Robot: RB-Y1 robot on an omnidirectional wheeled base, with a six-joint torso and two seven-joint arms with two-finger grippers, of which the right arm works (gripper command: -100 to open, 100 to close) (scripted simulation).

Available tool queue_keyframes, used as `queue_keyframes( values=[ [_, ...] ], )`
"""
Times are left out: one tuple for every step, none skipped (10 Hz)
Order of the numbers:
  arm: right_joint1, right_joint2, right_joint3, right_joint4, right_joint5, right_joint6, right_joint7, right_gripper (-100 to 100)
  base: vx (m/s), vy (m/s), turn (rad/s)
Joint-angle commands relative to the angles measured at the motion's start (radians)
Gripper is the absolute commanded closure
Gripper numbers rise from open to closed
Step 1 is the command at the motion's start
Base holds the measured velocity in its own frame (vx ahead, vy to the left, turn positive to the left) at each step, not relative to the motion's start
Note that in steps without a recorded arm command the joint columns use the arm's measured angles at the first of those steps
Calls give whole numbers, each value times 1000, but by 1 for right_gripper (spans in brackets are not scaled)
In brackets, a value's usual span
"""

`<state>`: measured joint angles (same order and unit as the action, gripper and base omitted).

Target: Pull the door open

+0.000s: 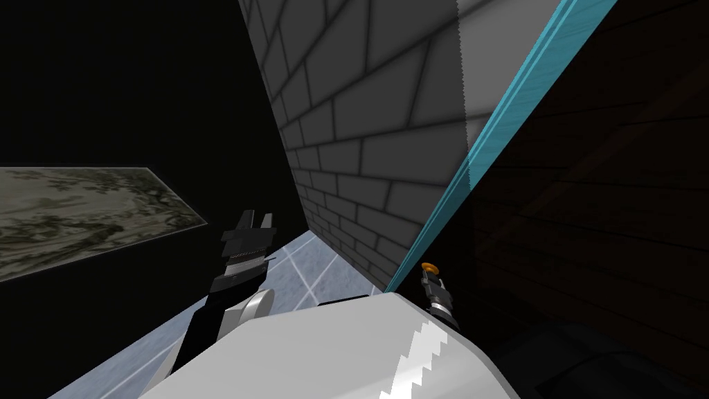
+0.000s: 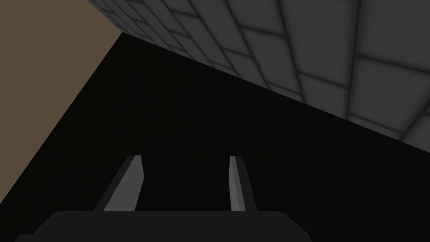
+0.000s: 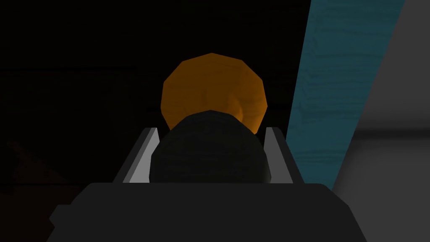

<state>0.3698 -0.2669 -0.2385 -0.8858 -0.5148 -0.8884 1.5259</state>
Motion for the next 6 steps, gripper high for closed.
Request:
queue_keyframes(
  values=[
    [0,0,-1,-1,-1,-2,-1,100,0,0,0],
    [1,0,0,1,-3,-1,-33,100,-16,3,33],
    [1,0,0,1,-3,-1,-44,100,-23,1,32],
    [2,0,-1,2,-5,-2,-68,100,-28,7,35],
    [2,-1,-1,3,-7,-2,-89,100,-32,12,30],
    [3,-1,-2,4,-9,-3,-110,100,-30,12,29]
  ],
)
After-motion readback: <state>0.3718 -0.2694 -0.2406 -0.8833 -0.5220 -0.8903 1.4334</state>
